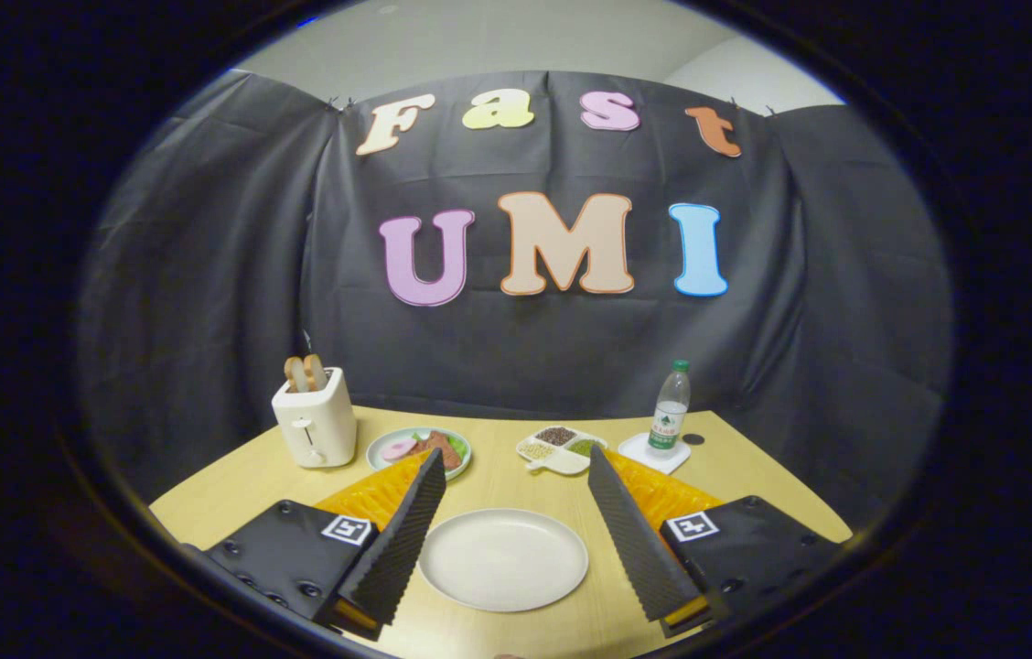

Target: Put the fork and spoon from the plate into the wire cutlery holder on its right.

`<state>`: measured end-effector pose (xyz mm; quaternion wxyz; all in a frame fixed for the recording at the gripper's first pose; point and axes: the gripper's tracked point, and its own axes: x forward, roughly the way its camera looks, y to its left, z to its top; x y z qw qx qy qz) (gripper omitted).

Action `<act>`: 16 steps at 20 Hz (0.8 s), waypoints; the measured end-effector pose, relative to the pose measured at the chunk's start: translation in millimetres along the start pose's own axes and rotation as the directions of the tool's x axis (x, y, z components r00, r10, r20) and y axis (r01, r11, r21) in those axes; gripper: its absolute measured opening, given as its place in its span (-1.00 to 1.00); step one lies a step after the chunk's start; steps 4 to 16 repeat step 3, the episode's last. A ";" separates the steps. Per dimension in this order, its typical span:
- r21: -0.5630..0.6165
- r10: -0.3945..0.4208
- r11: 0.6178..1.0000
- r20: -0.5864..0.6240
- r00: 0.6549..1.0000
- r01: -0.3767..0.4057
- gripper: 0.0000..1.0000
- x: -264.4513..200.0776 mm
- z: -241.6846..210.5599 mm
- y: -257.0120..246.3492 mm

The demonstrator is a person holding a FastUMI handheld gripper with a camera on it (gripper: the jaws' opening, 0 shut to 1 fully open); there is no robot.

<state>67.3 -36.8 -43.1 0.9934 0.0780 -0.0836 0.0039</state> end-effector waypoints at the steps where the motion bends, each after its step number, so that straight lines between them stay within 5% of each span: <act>1: -0.001 0.004 1.000 0.002 1.000 -0.004 1.00 -0.7 -0.6 1.3; 16: 0.005 0.014 1.000 0.001 1.000 -0.014 1.00 -0.6 -3.4 3.0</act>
